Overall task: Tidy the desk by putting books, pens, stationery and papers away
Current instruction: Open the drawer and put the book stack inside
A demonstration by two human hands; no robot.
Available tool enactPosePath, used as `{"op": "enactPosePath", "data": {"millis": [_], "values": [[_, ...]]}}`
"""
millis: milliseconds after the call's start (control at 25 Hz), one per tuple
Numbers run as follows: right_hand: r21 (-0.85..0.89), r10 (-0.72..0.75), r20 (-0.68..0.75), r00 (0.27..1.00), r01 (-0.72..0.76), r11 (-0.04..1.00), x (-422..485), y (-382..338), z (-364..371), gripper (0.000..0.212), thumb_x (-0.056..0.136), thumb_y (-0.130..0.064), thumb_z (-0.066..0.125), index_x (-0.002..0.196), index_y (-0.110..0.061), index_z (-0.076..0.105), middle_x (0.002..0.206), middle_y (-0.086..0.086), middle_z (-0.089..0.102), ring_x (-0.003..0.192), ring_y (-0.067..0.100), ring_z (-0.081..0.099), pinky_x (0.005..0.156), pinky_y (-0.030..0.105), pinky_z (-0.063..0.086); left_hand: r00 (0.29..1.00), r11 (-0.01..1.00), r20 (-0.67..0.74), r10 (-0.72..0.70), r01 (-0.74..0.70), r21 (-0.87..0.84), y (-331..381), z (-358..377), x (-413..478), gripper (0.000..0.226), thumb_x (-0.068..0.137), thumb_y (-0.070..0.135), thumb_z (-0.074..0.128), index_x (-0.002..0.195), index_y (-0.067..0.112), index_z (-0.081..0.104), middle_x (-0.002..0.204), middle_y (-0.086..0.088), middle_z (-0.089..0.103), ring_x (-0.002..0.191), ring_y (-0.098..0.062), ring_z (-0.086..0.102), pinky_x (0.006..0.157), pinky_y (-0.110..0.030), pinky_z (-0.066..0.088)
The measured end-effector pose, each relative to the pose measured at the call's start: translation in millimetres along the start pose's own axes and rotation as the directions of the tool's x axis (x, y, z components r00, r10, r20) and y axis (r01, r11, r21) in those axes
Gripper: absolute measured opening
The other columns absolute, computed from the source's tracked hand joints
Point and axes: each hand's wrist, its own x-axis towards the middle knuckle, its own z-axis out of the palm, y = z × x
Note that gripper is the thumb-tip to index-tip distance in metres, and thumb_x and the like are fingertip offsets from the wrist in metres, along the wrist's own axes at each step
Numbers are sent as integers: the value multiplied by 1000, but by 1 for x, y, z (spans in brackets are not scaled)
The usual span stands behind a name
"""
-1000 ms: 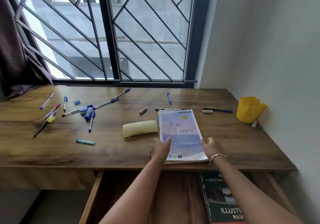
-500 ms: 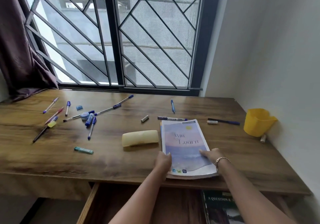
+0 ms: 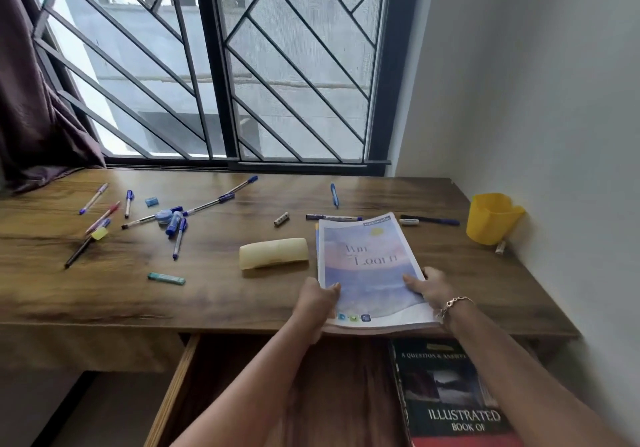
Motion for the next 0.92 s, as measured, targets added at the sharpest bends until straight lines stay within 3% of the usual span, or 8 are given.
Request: {"op": "enactPosePath", "data": {"millis": [80,160,280,400,600,760,840,920], "values": [[54,-6,17,1000,5,999,-26,-7,-5,21,89,-7,58,104,6,54,70,5,54,52,13,57,44,16,46,1000,999,28,2,-1,-37,8,-10,-27,17,93,14,57,102,5,46,88,-11,59,70,-20,60,48,-23,50],[50,-2,42,999,0,999,-55,-14,-9,11,89,-8,58,91,2,54,67,5,52,41,7,54,35,11,40,999,999,49,-2,5,-54,15,-22,-53,22,92,13,58,108,1,48,85,-11,58,61,-16,56,35,-16,42],[20,10,82,997,-12,1000,-96,-24,-16,25,90,-11,58,67,-5,52,57,2,52,43,12,51,34,11,36,994,997,103,-29,36,-73,22,-40,-89,34,90,10,60,117,-6,48,89,-15,61,60,-17,59,36,-17,45],[-15,43,109,993,-41,999,-134,-29,-21,30,90,-14,58,62,-5,53,47,2,53,27,3,46,34,12,35,983,995,170,-63,75,-63,28,-55,-127,30,89,8,61,114,-6,53,77,-12,63,46,-14,62,37,-19,48],[193,119,291,949,-180,965,-201,-28,-27,25,91,-11,53,72,6,55,39,7,56,28,11,51,31,14,41,929,975,335,-158,201,-97,26,-86,-193,4,90,-2,53,89,-6,56,56,-12,67,44,-17,65,41,-27,54],[172,227,401,887,-317,933,-234,-22,-24,22,80,-15,59,77,7,56,46,12,55,32,16,51,32,18,43,892,957,393,-224,277,-84,10,-105,-224,8,92,-2,47,91,-5,55,57,-12,68,44,-16,65,42,-26,54],[153,265,453,851,-367,918,-242,-16,-21,31,71,-18,62,84,9,55,53,14,52,36,19,49,30,18,41,871,935,408,-275,342,-99,-1,-112,-233,10,92,-1,46,94,-6,54,58,-14,67,44,-17,65,41,-26,54],[170,290,469,834,-407,897,-241,-5,-13,22,81,-14,58,84,8,55,51,12,53,35,17,50,30,17,40,847,905,419,-327,408,-119,-11,-116,-232,12,92,-1,44,99,-8,52,60,-16,68,45,-18,66,40,-27,54]]}}
